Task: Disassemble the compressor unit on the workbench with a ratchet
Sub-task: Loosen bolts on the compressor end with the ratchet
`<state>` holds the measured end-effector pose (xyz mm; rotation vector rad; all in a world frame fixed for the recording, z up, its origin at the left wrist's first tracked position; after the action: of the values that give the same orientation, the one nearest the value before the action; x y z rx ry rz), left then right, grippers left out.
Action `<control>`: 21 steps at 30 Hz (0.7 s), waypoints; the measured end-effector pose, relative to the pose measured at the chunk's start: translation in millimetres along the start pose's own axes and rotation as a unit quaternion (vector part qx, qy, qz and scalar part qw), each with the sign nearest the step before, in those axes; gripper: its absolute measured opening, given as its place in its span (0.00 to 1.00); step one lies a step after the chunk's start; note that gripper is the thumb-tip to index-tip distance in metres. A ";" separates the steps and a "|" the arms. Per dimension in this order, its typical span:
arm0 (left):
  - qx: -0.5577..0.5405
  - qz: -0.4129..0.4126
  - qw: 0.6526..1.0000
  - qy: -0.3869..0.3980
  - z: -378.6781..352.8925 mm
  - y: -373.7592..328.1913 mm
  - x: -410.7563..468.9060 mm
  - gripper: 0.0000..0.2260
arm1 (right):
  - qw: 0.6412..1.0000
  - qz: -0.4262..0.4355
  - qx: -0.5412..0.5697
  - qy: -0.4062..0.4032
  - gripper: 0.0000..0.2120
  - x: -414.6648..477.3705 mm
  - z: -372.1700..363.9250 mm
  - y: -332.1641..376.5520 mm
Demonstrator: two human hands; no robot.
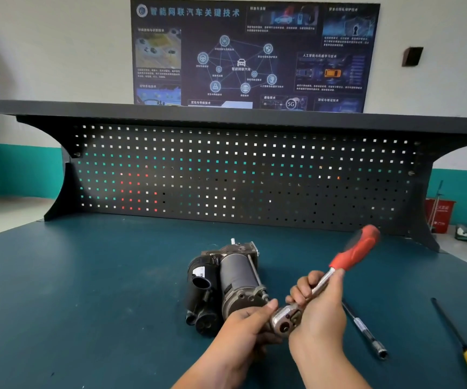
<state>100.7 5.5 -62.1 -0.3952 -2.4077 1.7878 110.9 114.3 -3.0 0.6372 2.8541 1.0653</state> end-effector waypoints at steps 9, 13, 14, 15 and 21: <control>0.034 0.021 0.999 0.003 3.6 6.9 0.4 0.16 | 0.909 0.184 -0.266 0.263 0.20 -29.8 -55.0 12.7; 0.030 0.007 0.999 0.014 2.1 3.7 -1.2 0.04 | 0.830 0.246 -0.389 0.315 0.20 -44.4 -65.9 6.1; 0.026 0.003 1.000 0.017 2.2 3.6 -1.1 0.06 | 0.840 0.244 -0.381 0.299 0.21 -43.9 -64.5 6.5; 0.020 -0.002 1.000 0.019 1.8 3.0 -0.7 0.11 | 0.866 0.229 -0.347 0.277 0.21 -41.4 -60.9 8.2; 0.006 -0.011 1.000 0.004 0.9 0.6 3.6 0.16 | 1.000 0.014 -0.005 -0.005 0.21 -3.1 3.0 2.2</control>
<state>97.2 5.8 -63.2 -0.3711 -2.3863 1.7861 115.0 116.5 -4.2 0.6809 2.8374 1.0768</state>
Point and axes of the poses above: each hand's wrist, its own x-axis towards the middle knuckle, its own z-axis out of the back of the hand, y = z × x, the point moved 9 cm from there along x, towards the middle knuckle, and after that the axes turned 2 degrees about y, right-handed, at the moved point
